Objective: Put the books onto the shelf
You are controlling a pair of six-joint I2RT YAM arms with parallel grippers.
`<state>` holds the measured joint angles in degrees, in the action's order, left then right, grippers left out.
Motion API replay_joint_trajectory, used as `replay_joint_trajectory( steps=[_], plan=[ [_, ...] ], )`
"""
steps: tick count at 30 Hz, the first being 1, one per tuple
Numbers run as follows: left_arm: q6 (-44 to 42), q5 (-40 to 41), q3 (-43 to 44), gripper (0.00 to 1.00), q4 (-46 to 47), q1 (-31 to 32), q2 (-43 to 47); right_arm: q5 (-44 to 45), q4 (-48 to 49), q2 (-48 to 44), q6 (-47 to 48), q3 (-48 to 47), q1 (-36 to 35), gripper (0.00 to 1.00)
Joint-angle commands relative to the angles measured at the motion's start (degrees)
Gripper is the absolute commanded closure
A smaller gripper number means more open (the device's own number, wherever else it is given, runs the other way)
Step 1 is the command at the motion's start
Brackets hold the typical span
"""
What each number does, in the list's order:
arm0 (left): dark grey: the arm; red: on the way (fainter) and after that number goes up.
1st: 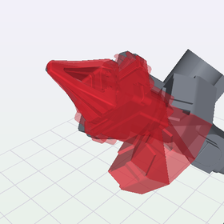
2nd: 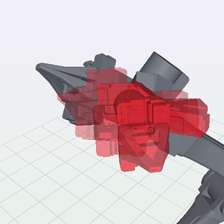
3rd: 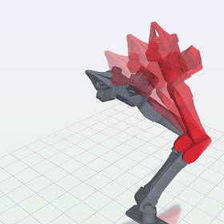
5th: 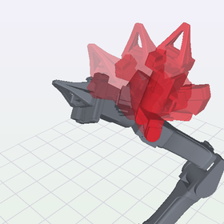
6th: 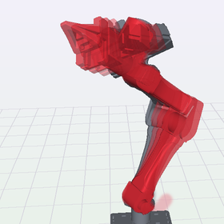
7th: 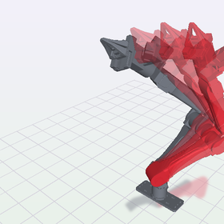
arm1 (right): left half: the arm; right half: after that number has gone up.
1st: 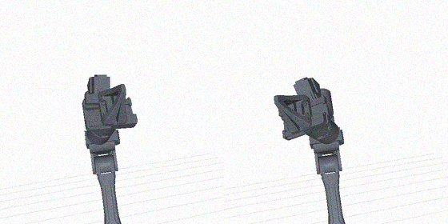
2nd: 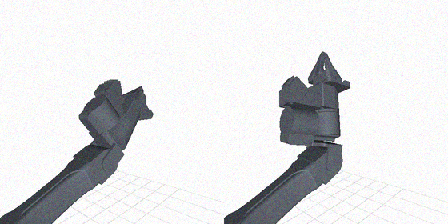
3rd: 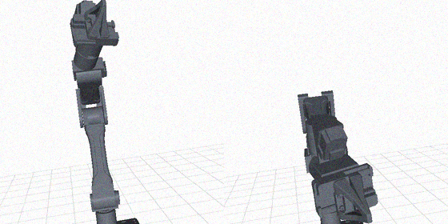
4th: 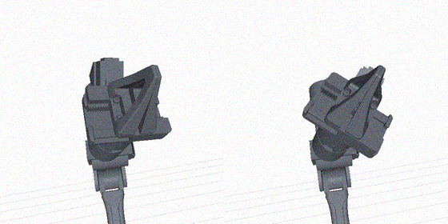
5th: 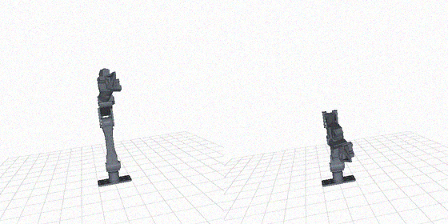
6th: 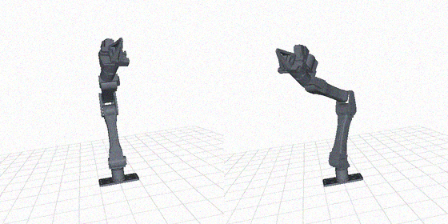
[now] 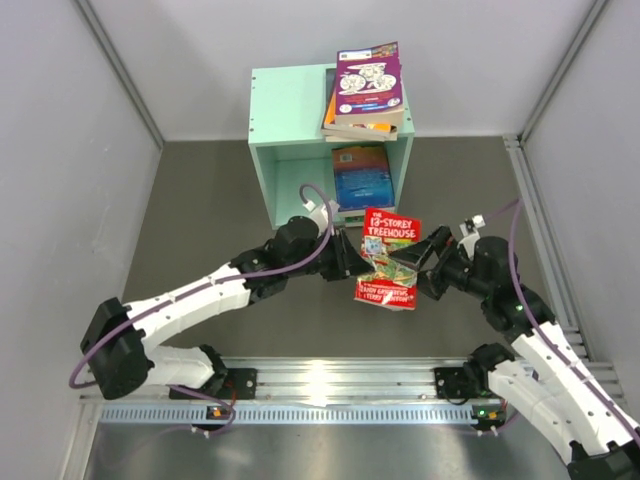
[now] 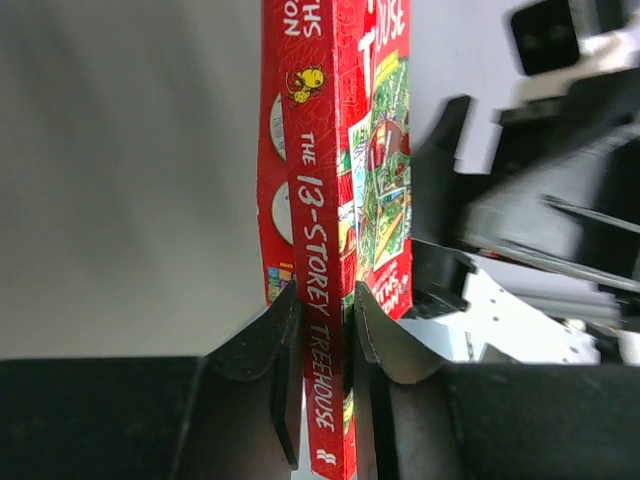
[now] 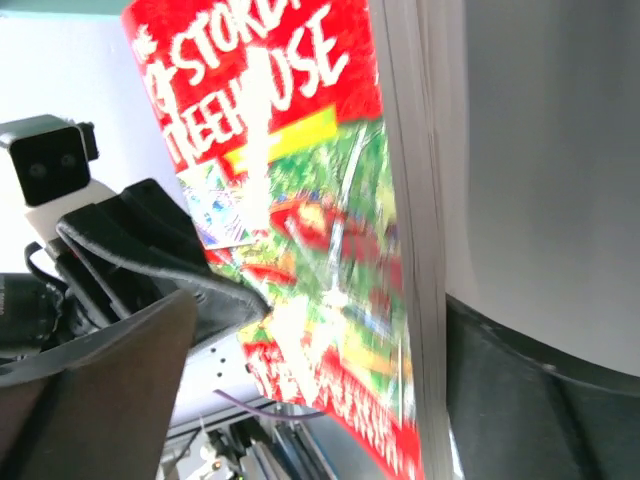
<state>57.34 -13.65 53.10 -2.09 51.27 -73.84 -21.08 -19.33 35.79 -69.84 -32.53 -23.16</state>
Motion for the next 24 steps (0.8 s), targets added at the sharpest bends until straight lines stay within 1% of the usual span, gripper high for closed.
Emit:
replay_joint_trajectory(
  steps=[1, 3, 6, 7, 8, 9, 11, 12, 13, 14, 15, 16, 19, 20, 21, 22, 24],
  plan=[
    [-5.13, 8.11, -1.86, 1.0, -1.79, -1.95, 4.05, -0.89, -6.73, -1.51, 5.5, -6.92, -0.92, 0.0],
    [-7.32, 5.57, -2.56, 1.0, 0.58, -3.62, 5.37, -1.07, -8.78, -2.21, 6.82, -6.93, -0.92, 0.0],
    [-8.91, 3.46, -3.44, 1.0, 1.55, -7.48, 6.6, -1.86, -9.85, -3.97, 6.3, -5.09, -0.92, 0.0],
    [-8.74, 2.32, -4.05, 1.0, 3.82, -10.19, 6.87, -2.12, -9.93, -4.84, 6.04, -4.65, -0.92, 0.0],
    [-8.39, -0.73, -4.93, 1.0, 5.41, -11.79, 7.13, -2.38, -10.02, -5.11, 5.86, -4.3, -0.92, 0.0],
    [-6.82, -1.9, -6.94, 1.0, 9.6, -14.93, 7.4, -2.65, -10.63, -5.64, 5.86, -3.86, -0.92, 0.0],
    [-4.01, -5.4, -9.84, 1.0, 16.2, -18.29, 7.4, -3.0, -11.25, -6.0, 5.95, -3.5, -0.92, 0.0],
    [-0.08, -8.99, -11.34, 1.0, 20.5, -19.79, 7.22, -3.18, -11.69, -6.26, 6.21, -3.59, -0.92, 0.0],
    [2.05, -10.59, -13.96, 1.0, 28.37, -22.32, 6.79, -3.26, -12.65, -6.61, 6.39, -3.59, -0.92, 0.0],
    [3.99, -11.91, -15.21, 1.0, 33.41, -23.13, 5.48, -3.44, -13.09, -6.7, 6.82, -3.68, -0.84, 0.0],
    [7.66, -14.36, -16.09, 1.0, 37.38, -23.66, 4.59, -3.53, -13.53, -6.96, 7.0, -3.59, -0.84, 0.0],
    [9.35, -15.26, -17.58, 1.0, 45.16, -24.36, 2.5, -3.53, -14.23, -7.4, 7.09, -3.76, -0.84, 0.0],
    [16.73, -18.16, -19.61, 1.0, 56.97, -24.46, -1.11, -3.62, -15.56, -8.1, 7.7, -4.11, -0.84, 0.0],
    [18.66, -18.43, -19.96, 1.0, 64.33, -24.46, -4.0, -3.44, -15.91, -8.19, 8.14, -4.2, -0.84, 0.0],
    [21.9, -18.6, -20.66, 1.0, 67.79, -24.46, -5.51, -3.53, -16.35, -8.19, 8.32, -4.38, -0.84, 0.0],
    [23.24, -18.08, -20.93, 1.0, 70.27, -24.46, -8.04, -3.53, -16.96, -8.28, 8.49, -4.64, -0.84, 0.0],
    [25.61, -17.47, -20.85, 1.0, 74.75, -24.55, -10.17, -3.44, -17.49, -8.37, 8.93, -4.82, -0.92, 0.0]
  ],
)
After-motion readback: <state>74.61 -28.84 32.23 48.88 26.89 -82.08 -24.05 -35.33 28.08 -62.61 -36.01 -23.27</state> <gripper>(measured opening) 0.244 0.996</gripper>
